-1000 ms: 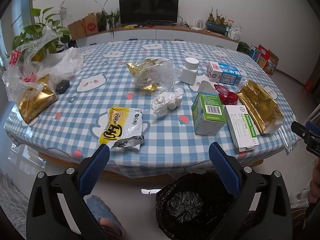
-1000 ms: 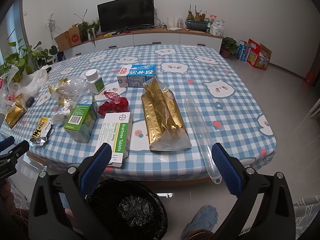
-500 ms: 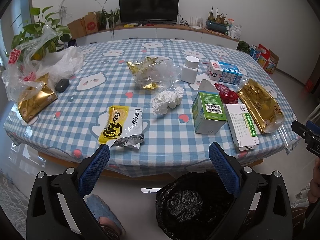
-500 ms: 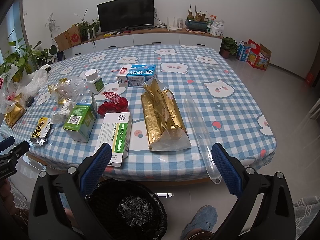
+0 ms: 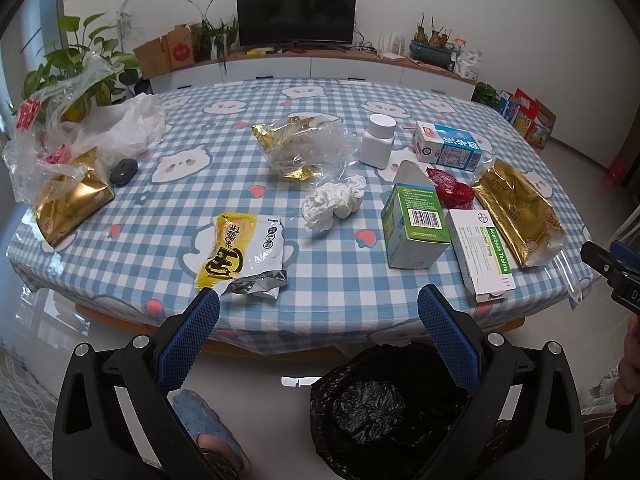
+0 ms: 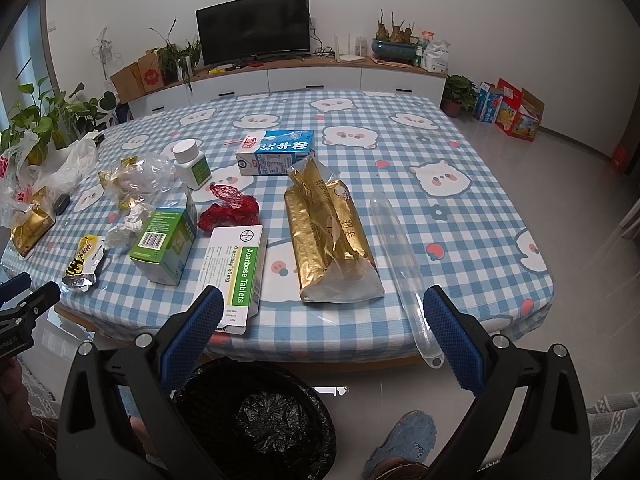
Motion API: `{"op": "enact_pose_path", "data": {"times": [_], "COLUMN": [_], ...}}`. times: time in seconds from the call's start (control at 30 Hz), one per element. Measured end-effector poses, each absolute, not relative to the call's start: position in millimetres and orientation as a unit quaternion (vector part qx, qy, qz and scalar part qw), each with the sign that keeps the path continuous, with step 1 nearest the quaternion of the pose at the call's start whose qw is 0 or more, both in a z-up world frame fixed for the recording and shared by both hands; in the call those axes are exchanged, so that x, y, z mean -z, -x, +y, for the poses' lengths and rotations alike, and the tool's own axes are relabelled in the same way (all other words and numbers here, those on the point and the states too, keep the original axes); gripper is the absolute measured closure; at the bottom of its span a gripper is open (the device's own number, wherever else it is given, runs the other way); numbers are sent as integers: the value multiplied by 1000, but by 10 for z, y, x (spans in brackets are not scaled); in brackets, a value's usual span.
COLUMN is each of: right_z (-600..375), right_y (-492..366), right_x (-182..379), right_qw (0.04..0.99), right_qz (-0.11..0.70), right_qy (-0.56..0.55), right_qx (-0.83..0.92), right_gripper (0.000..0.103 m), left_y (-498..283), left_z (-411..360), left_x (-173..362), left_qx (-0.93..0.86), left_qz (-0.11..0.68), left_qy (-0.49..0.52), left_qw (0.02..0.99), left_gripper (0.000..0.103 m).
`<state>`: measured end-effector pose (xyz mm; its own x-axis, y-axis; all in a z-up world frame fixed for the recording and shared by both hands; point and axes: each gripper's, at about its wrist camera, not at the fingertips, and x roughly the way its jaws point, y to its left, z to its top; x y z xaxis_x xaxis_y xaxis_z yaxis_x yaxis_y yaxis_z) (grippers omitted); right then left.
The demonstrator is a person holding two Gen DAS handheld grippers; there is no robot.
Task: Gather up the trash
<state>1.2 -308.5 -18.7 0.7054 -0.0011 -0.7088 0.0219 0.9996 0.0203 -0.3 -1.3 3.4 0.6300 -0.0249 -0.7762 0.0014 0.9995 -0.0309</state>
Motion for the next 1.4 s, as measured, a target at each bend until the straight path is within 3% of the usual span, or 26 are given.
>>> {"op": "enact_pose_path", "data": {"times": [0.8,1.4], "right_z": [-2868,-2239], "right_y": [-131,-689], "right_x": [148,643], "right_qw": [923,894], "right_qz": [385,447], "right_qy": [3,27], "right_qx": [-17,-16], "right_gripper": [8,8], "left_y": [-158,-802], "left_z": [131,681], "left_x": [-26,450], "left_qx": [-12,-45], "left_qz": [440,497], "left_qy": [9,20], "left_qw": [898,866], "left_gripper": [6,6]}}
